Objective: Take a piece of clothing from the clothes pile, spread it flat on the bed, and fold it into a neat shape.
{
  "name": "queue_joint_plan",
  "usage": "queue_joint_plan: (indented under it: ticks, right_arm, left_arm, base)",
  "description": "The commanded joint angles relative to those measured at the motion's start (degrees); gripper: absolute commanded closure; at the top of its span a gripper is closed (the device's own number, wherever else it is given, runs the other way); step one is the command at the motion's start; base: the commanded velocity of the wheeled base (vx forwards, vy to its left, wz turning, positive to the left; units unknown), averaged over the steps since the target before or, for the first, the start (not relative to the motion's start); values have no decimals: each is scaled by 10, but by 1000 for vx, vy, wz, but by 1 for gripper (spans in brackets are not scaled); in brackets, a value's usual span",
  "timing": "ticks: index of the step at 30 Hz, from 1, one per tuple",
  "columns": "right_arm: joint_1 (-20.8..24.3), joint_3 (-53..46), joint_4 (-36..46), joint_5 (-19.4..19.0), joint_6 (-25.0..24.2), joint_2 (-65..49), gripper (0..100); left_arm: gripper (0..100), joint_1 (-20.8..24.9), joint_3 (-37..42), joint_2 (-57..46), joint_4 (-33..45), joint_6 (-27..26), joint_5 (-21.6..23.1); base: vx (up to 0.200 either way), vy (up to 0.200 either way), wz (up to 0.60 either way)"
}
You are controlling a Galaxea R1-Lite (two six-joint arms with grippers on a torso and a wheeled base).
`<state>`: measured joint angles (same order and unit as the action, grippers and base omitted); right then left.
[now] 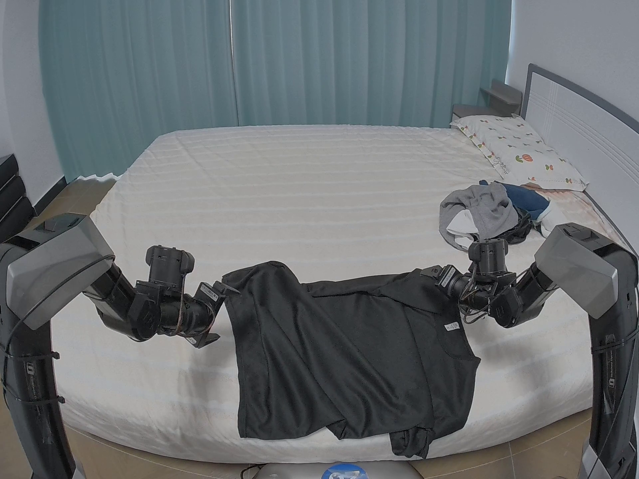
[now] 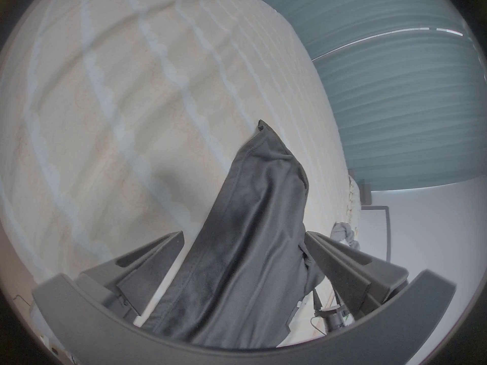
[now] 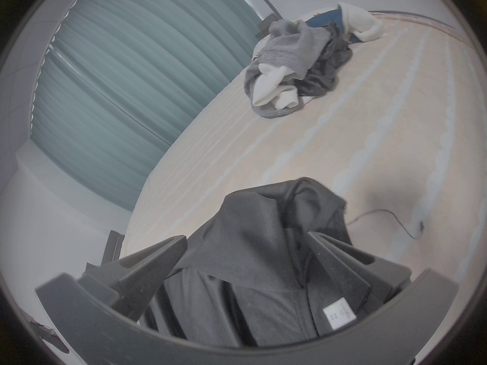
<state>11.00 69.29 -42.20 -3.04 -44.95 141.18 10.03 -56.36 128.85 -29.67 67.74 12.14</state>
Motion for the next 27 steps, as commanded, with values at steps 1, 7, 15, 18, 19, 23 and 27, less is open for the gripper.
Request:
queue_joint_plan:
  ticks: [1, 7, 15, 18, 19, 23, 27]
  right_arm:
    - [9, 81, 44, 0, 21, 45, 0]
    - [14, 132, 112, 3, 26, 65, 0]
    - [12, 168, 131, 6, 36, 80, 100]
    - [-5, 218, 126, 11, 33, 77, 100]
    - [-12, 237, 120, 20, 33, 80, 100]
    - [-28, 336, 72, 62, 29, 105, 100]
    - [-29, 448, 72, 102, 32, 155, 100]
  left_arm:
    - [0, 3, 56, -36, -36, 17, 2]
    - [0, -1, 61, -46, -36, 17, 2]
    - [0, -2, 63, -46, -36, 17, -1]
    - [0, -2, 65, -46, -36, 17, -1]
    - [0, -2, 65, -45, -36, 17, -1]
    - [0, -1, 65, -41, -37, 16, -1]
    - [0, 2, 65, -41, -38, 17, -15]
  base:
    - [0, 0, 0]
    - [0, 0, 0]
    - [0, 0, 0]
    - [0, 0, 0]
    - [0, 0, 0]
    - [0, 0, 0]
    - [0, 0, 0]
